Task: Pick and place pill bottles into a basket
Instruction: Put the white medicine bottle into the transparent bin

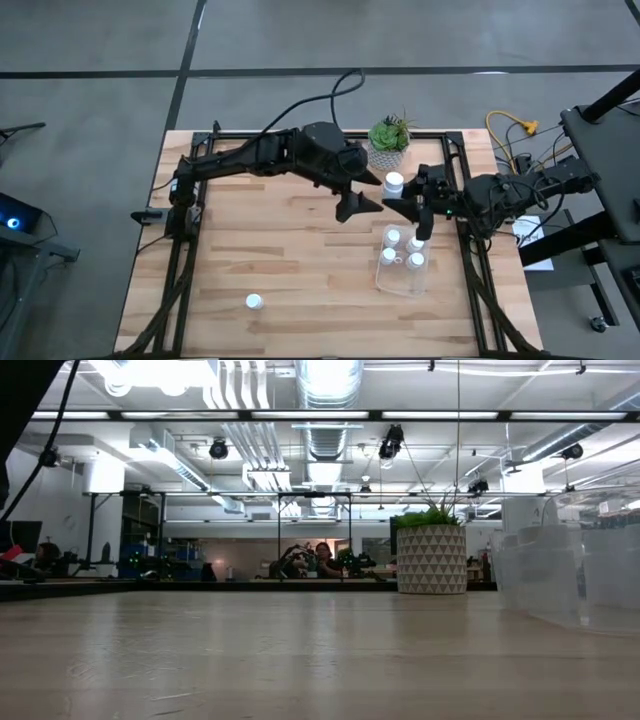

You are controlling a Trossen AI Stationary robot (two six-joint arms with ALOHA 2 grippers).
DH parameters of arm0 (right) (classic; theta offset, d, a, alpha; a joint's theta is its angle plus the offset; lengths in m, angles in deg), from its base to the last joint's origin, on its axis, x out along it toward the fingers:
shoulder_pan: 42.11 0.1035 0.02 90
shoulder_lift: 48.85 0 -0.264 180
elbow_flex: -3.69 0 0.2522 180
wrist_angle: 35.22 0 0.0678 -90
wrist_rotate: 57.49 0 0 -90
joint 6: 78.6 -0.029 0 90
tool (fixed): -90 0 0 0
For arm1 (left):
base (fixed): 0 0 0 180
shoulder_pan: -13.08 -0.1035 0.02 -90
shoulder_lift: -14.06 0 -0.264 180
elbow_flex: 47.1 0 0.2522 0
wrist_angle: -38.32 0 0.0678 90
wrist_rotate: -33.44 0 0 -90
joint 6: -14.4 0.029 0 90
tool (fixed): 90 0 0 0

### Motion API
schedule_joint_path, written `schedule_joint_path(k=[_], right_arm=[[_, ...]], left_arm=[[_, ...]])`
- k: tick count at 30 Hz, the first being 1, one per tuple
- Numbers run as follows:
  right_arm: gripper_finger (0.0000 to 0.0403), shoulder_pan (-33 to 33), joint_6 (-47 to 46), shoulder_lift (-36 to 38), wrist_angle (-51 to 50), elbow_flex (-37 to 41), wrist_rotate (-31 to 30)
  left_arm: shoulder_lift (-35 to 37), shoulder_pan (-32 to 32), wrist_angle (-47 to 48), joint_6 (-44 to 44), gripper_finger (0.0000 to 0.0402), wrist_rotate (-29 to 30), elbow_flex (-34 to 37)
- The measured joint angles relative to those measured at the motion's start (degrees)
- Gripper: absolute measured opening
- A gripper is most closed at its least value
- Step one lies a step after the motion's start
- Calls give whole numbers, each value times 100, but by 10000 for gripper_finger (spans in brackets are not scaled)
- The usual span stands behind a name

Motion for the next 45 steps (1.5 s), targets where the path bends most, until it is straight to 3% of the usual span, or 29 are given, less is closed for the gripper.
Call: schedule_joint_path(k=[7, 26, 37, 45], right_arm=[[152, -4, 150, 113, 55, 38, 126], [152, 0, 462, 57, 440, 56, 638], [152, -4, 533, 28, 555, 63, 513], [150, 0, 507, 26, 612, 60, 522]], left_arm=[[-16, 3, -1085, -505, 340, 73, -1], [-96, 69, -1910, -675, 335, 199, 586], [-71, 80, -2064, -796, 215, 18, 824], [-68, 91, -2206, -741, 161, 9, 832]])
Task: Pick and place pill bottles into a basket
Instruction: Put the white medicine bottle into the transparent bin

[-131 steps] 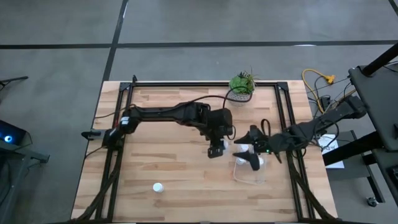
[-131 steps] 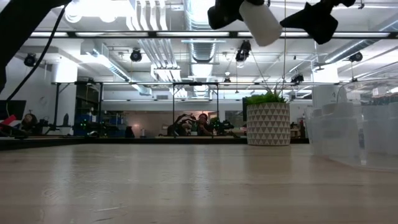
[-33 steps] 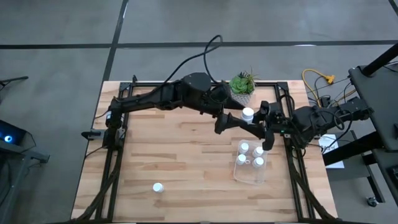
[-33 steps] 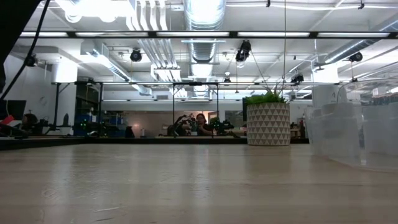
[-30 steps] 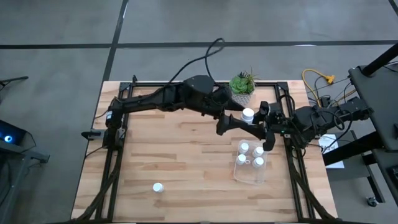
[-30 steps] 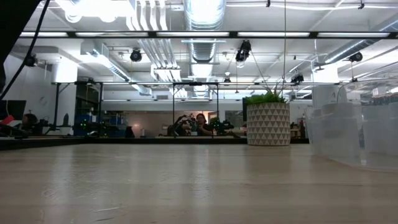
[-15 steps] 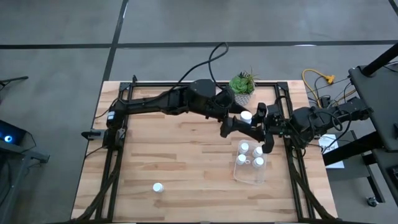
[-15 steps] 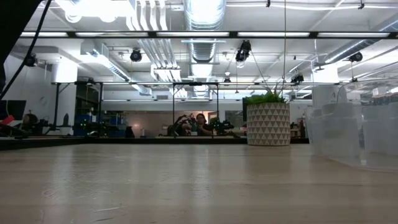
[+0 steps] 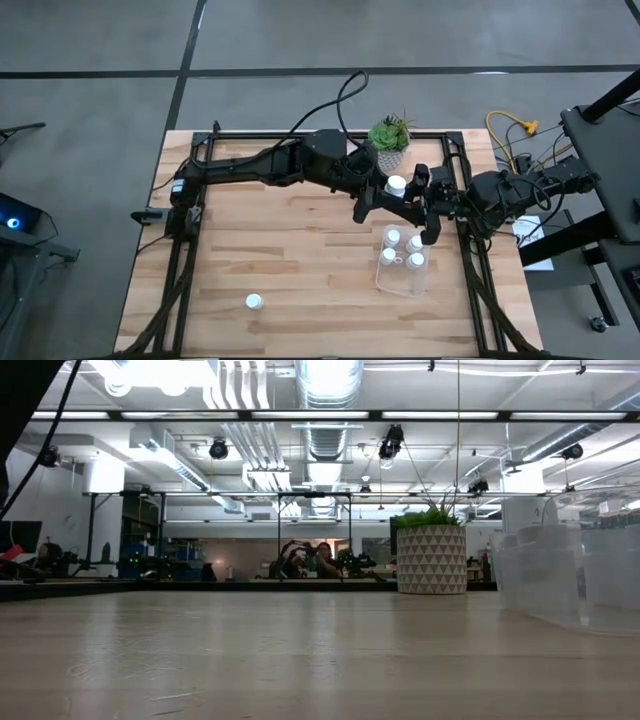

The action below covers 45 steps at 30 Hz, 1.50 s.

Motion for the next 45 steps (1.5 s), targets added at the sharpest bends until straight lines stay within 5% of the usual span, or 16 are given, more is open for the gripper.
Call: schedule_joint_path(k=[7, 14, 18, 30, 45], right_arm=[[152, -4, -109, 83, -223, -7, 76], [324, 0, -581, 433, -1245, -133, 131], [379, 0, -613, 540, -2068, -568, 291], [388, 0, 1472, -737, -4317, -2672, 1060], [388, 15, 2362, -2402, -4833, -4211, 1946]], left_arm=[[11, 0, 30, -2, 159, 11, 8], [72, 0, 710, 77, 157, -42, -8], [69, 0, 1075, 356, 157, -471, -3], [63, -22, 1085, 203, 157, -3466, 1], [61, -24, 2584, 620, 155, -3713, 12]])
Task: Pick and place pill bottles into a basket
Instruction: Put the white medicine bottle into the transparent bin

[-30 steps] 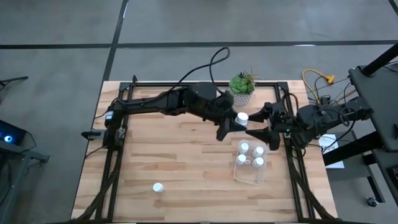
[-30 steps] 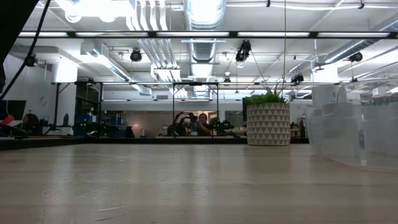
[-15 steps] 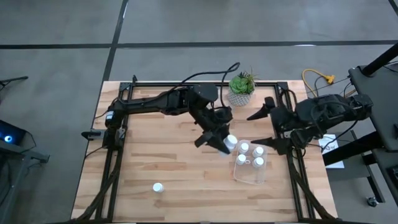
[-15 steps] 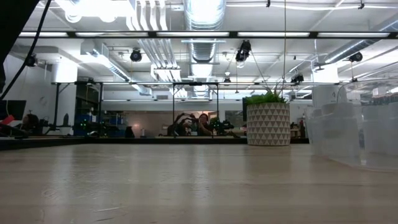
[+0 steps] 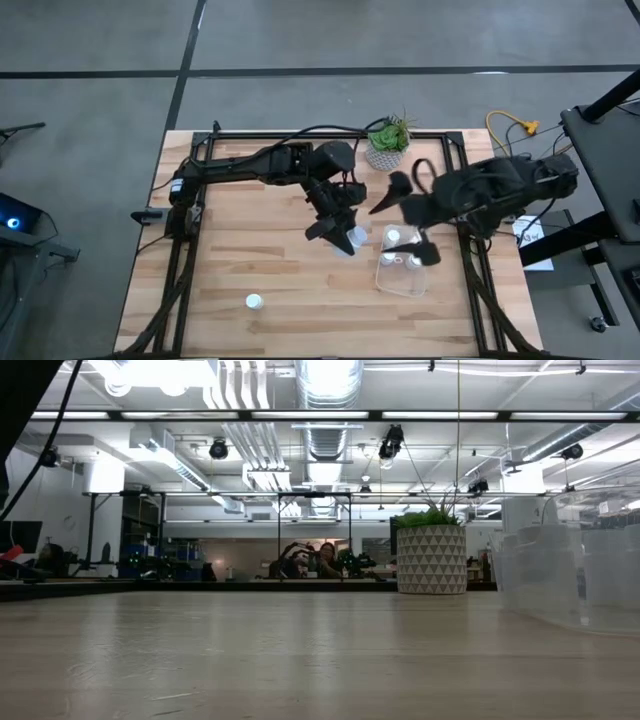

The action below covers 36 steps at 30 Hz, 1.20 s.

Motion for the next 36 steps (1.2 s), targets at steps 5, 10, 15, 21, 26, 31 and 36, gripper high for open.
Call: schedule_joint_path(k=[5, 10, 15, 21, 26, 31, 36], right_arm=[[388, 11, 289, -426, -39, -364, 21], [388, 17, 484, -659, -30, -562, 50], [387, 26, 611, -855, -30, -631, 206], [344, 24, 666, -989, 28, -683, 207], [277, 24, 676, -1051, 16, -680, 206], [218, 24, 702, -1070, 28, -680, 229], [177, 22, 815, -1079, 28, -680, 279]], left_arm=[[0, 2, 22, 0, 155, -2, 0], [0, 20, 57, -2, 155, -6, 2], [0, 31, 75, -4, 155, -131, 2], [0, 104, 69, -5, 155, -138, 99], [0, 132, 69, -5, 155, -153, 251], [-4, 152, 58, -9, 154, -221, 286], [-4, 165, 47, -7, 154, -342, 286]])
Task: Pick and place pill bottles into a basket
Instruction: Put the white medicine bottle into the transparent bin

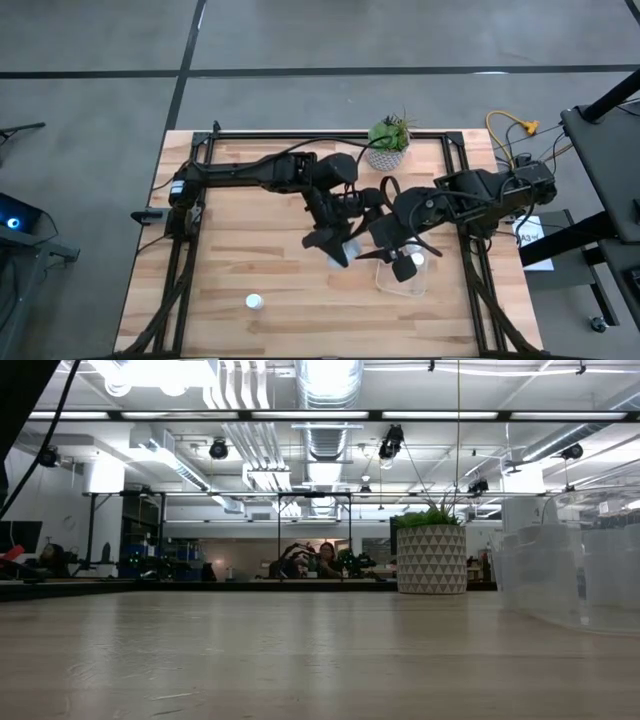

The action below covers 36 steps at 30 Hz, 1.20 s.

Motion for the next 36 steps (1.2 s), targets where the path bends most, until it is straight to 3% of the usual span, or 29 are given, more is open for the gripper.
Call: schedule_joint_path(k=[6, 16, 25, 36], right_arm=[[150, -4, 14, -35, 47, 2, 26], [211, 0, 199, -70, 103, 2, 55], [214, -4, 180, -74, 372, 4, 503], [210, -2, 43, -87, 440, 9, 546]], left_arm=[[-2, 5, 1, 4, 160, -71, 0], [-2, 8, 7, 59, 162, -173, 0], [-2, 94, -56, 58, 163, -495, 0], [0, 117, -38, 55, 164, -617, 0]])
